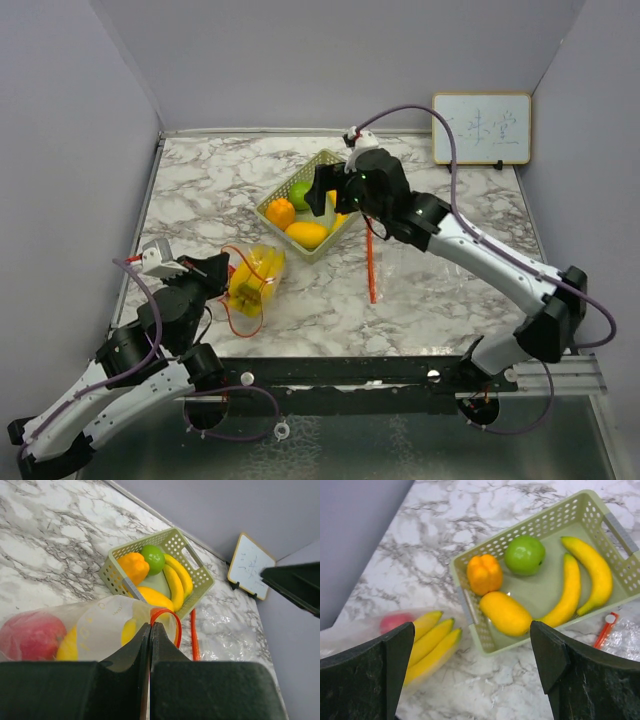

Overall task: Place the food in the zip-top bag and seal the zipper
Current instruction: Pick up the fake fruit from the bin.

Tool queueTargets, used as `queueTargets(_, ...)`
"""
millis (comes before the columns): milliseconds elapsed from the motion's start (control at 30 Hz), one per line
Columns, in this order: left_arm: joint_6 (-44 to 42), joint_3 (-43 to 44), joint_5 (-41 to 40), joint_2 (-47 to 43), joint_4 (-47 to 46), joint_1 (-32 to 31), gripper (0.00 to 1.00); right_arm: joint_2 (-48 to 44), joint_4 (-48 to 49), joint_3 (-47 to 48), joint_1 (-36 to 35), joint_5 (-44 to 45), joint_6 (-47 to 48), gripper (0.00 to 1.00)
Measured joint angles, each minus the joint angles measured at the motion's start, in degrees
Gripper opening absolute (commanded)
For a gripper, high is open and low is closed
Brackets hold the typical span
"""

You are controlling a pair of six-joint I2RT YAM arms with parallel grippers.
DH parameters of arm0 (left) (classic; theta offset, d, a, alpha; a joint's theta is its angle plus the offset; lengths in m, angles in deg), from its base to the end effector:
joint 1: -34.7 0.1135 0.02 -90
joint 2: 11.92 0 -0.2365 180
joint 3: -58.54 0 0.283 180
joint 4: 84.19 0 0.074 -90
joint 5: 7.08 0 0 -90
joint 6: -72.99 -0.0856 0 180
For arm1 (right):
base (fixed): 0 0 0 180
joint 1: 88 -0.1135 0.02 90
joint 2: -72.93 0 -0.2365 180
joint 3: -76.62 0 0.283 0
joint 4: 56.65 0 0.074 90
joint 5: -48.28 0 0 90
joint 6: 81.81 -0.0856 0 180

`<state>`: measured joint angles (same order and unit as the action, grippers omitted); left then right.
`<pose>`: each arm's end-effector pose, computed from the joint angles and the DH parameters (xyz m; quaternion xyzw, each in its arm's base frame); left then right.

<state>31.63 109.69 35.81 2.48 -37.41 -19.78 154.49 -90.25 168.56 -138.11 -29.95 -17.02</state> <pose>0.1370 -0.0840 0.3186 -0.2207 0.7145 -0.2710 0.6060 0.2755 0.3024 0.3362 -0.1240 0.8232 0.2667 0.4857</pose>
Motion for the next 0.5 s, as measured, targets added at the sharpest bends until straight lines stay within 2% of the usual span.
queueTargets(233,-2.27,-1.14,0.92,1.53,-6.71,0.02,0.0,19.8,0.81,8.31,6.64,-4.44,0.52,0.97)
queueTargets(500,-3.15,0.04,4.35,8.02,-13.62,0.02,0.0,31.58,4.57,14.23,8.87,-7.56,2.6,0.96)
